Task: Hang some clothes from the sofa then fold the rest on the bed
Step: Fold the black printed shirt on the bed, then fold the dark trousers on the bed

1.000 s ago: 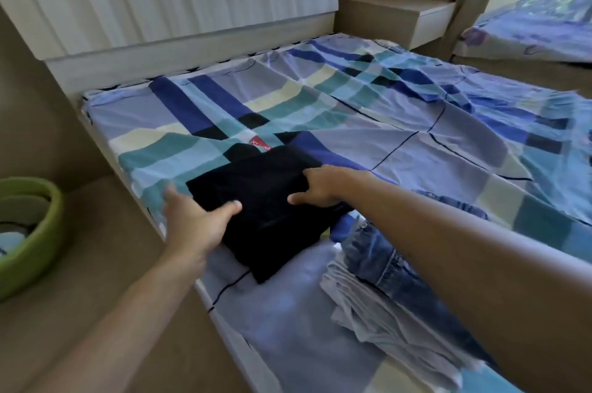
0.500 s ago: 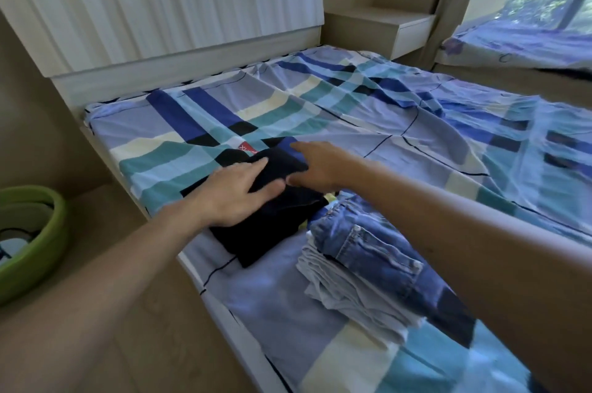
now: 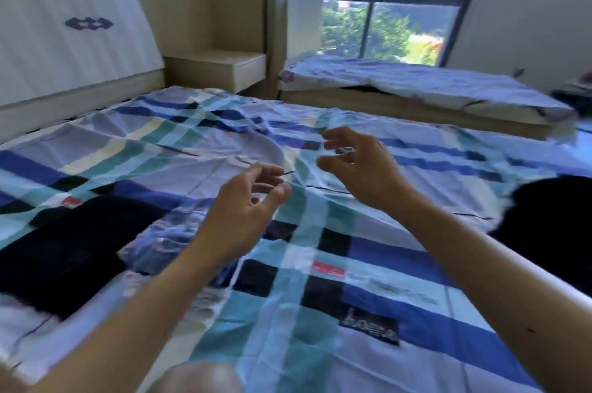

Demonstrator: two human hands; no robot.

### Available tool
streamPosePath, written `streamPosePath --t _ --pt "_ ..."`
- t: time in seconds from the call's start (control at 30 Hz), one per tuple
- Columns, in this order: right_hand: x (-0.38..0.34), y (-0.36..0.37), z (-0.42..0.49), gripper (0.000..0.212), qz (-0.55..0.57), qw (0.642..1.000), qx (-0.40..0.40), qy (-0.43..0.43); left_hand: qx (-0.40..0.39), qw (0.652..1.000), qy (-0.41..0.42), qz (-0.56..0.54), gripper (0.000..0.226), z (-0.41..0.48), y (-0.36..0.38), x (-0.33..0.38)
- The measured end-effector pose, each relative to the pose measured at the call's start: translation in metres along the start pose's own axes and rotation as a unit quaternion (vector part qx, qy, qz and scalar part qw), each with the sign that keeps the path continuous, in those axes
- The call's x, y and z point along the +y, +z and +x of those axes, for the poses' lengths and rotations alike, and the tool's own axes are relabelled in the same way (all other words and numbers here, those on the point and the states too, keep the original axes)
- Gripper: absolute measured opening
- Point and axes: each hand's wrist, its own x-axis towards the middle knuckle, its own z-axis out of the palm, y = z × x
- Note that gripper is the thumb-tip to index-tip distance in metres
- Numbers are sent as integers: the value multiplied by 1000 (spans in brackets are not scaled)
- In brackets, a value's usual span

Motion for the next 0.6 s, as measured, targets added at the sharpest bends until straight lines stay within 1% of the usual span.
streamPosePath --t 0.07,0.1,0.17,0.23,0.3,0.37,0.43,0.5,0.6 --pt "27 -41 -25 34 10 999 39 20 -36 999 23 -21 30 -3 44 18" --pt "39 -56 -36 34 9 998 53 31 -51 998 30 -29 28 -5 63 24" --pt "67 -85 -63 36 4 995 81 58 -94 993 42 -48 16 -13 106 34" --pt "97 -108 -89 36 -6 991 103 91 -137 988 52 -56 14 -23 145 39" --pt "129 -124 -117 36 -49 981 130 132 -177 980 69 -59 16 -31 178 41" --pt "164 -137 -145 35 -92 967 177 162 -211 972 86 -57 17 -38 201 39" --pt "194 -149 -169 35 -141 948 217 186 -231 967 92 -53 24 -43 215 36" --pt "216 -164 -188 41 -167 933 215 234 -241 965 95 -42 28 -46 227 30" --pt "234 -187 -197 61 -190 924 146 298 -253 961 106 -18 20 -47 235 17"
